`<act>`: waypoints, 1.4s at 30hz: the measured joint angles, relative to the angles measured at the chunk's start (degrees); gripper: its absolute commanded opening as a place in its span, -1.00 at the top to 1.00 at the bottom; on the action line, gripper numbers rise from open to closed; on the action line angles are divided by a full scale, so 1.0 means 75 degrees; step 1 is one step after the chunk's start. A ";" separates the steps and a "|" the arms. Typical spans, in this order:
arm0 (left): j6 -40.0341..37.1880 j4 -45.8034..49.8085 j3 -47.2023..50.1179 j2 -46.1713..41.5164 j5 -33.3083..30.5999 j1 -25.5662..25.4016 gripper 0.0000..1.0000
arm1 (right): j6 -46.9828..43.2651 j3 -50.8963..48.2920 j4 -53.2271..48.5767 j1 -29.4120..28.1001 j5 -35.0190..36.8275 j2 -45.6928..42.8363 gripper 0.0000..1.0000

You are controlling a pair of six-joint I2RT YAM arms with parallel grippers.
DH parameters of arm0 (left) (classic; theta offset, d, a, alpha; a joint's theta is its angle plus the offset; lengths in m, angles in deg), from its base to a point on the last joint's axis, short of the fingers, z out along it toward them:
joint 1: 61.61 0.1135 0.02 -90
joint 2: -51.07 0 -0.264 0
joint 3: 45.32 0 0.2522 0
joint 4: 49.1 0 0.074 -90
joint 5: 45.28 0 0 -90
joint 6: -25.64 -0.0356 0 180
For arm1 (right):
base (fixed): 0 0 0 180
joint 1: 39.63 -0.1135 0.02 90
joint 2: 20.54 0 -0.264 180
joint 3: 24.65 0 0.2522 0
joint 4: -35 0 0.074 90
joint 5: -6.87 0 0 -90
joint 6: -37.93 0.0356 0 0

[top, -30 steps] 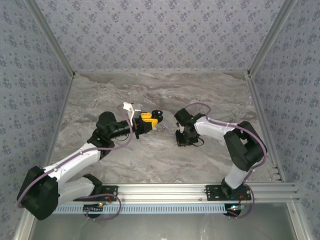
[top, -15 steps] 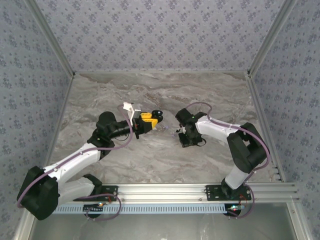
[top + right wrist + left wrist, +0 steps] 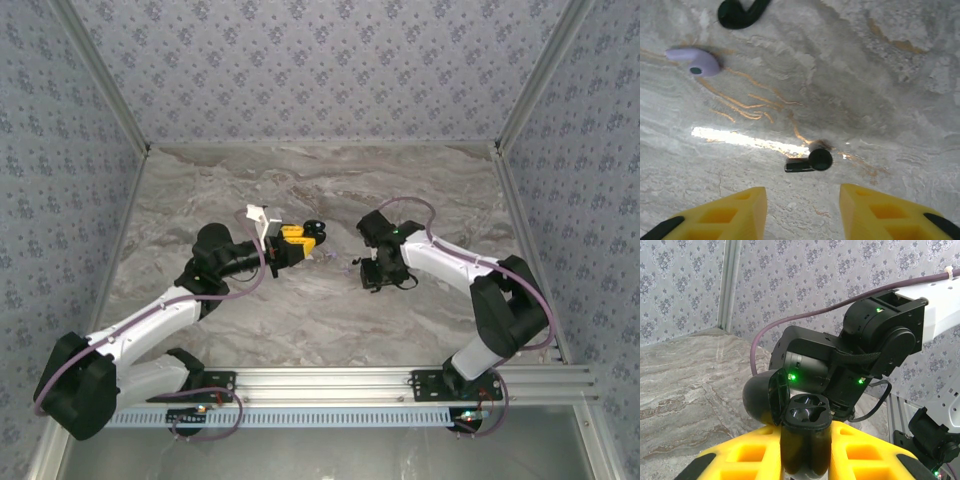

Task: Insert the wireless bluetooth earbuds into the charging case

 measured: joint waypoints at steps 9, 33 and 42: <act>0.0000 0.0000 0.0000 0.0000 0.0000 0.0000 0.56 | 0.0446 -0.0256 0.0152 0.0248 -0.0119 0.0149 -0.09; 0.0003 0.0015 0.0000 0.0000 -0.0044 -0.0044 0.56 | 0.0694 0.0047 0.0341 0.0207 -0.0437 0.1110 0.11; 0.0003 0.0017 0.0000 0.0000 -0.0117 -0.0050 0.56 | 0.0551 0.0414 0.0498 -0.0102 -0.0650 0.1387 0.16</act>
